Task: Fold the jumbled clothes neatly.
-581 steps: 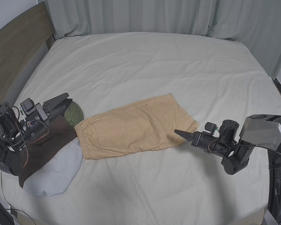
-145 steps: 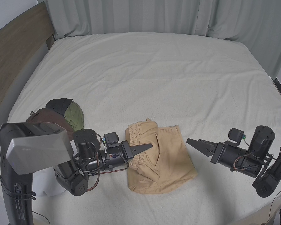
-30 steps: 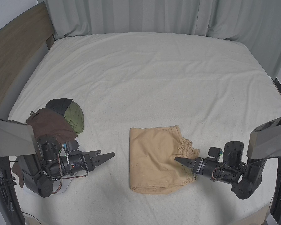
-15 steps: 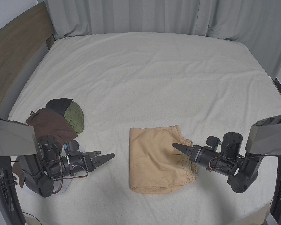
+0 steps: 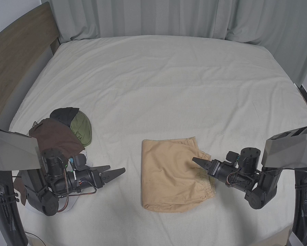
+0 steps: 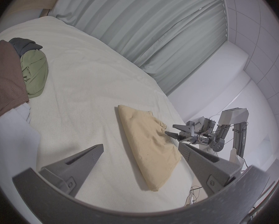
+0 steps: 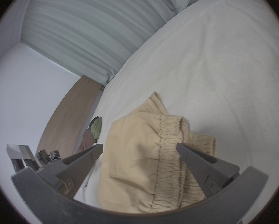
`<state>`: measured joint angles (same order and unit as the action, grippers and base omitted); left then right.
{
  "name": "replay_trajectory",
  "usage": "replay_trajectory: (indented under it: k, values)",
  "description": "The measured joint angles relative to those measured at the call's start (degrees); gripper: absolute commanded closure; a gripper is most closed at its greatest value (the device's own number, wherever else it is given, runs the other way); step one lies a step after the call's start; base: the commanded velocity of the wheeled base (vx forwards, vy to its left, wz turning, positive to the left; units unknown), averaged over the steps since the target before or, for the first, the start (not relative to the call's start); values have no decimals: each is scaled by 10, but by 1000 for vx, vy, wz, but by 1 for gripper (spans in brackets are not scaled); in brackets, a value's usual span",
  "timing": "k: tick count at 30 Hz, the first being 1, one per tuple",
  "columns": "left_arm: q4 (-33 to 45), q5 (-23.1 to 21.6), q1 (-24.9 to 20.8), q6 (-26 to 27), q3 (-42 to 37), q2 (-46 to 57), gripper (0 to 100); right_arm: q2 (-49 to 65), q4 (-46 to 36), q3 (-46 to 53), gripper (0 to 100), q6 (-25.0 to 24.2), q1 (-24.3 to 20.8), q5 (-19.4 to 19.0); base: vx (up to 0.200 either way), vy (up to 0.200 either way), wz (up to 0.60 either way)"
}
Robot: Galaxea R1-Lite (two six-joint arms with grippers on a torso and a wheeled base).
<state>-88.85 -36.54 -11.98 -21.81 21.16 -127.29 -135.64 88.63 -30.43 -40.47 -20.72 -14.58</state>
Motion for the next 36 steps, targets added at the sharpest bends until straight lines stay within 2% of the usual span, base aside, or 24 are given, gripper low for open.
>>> replay_trajectory:
  k: [10,13,16,21,26,36]
  values:
    - [-1,1,-5,20,-3,7,0,-11,0,11,0,2,-3,4,0,0,0]
    - [-1,1,-5,55,-5,11,0,6,-1,33,0,8,-4,-11,0,0,0]
    - [-1,-3,-5,115,-9,19,0,34,-2,61,0,28,-1,-30,0,0,0]
    - [-1,-55,-2,177,-23,50,0,76,-3,124,0,105,17,-53,0,0,0]
    - [-1,-82,-4,198,-34,96,0,93,-4,183,0,148,37,-77,0,0,0]
    - [-1,-85,-5,203,-42,123,0,63,-3,208,0,153,38,-84,0,0,0]
